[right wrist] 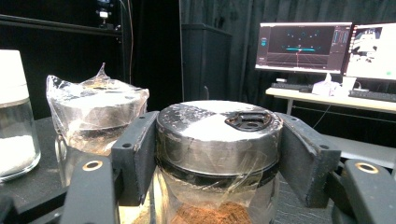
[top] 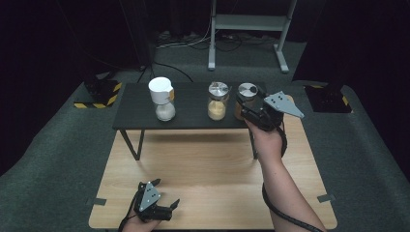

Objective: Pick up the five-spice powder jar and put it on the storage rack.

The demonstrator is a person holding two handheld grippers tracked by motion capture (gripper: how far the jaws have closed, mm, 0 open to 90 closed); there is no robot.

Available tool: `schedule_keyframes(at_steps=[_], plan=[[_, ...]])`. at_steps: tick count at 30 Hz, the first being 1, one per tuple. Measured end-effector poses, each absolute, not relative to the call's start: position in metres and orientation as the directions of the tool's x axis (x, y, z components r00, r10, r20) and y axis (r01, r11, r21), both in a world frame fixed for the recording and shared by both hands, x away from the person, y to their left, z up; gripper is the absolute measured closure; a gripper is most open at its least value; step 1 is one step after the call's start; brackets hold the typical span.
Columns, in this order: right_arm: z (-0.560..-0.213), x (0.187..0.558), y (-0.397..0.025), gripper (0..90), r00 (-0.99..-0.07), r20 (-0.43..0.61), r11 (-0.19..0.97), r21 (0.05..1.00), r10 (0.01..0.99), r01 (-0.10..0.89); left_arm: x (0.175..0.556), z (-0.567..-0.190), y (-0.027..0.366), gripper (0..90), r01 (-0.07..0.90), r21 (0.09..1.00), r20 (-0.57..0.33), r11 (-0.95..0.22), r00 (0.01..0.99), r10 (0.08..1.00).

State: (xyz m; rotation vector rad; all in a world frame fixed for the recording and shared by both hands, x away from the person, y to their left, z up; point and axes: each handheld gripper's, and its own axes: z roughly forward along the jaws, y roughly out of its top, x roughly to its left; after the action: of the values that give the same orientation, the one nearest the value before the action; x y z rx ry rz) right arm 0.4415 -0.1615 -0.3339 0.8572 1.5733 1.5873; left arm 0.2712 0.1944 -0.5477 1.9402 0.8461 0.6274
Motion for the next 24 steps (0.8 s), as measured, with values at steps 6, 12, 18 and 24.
schedule_keyframes(at_steps=[6, 12, 18, 24], plan=[[-0.3344, 0.4426, -0.1619, 33.9, -0.512, -0.026, 0.008, 0.999, 0.859, -0.039, 0.2712, -0.5477, 0.1946, 0.9, 0.308, 0.881, 0.089, -0.359, 0.637, 0.766], [-0.3337, 0.4436, -0.1620, 33.6, -0.513, -0.025, 0.010, 0.999, 0.858, -0.032, 0.2711, -0.5476, 0.1946, 0.9, 0.308, 0.881, 0.090, -0.359, 0.637, 0.766], [-0.3334, 0.4433, -0.1619, 31.7, -0.509, -0.030, 0.015, 0.999, 0.860, -0.033, 0.2711, -0.5476, 0.1947, 0.9, 0.308, 0.881, 0.090, -0.359, 0.637, 0.766], [-0.3328, 0.4429, -0.1603, 20.2, -0.502, -0.026, 0.015, 1.000, 0.864, -0.026, 0.2712, -0.5476, 0.1947, 0.9, 0.308, 0.881, 0.089, -0.358, 0.637, 0.766]])
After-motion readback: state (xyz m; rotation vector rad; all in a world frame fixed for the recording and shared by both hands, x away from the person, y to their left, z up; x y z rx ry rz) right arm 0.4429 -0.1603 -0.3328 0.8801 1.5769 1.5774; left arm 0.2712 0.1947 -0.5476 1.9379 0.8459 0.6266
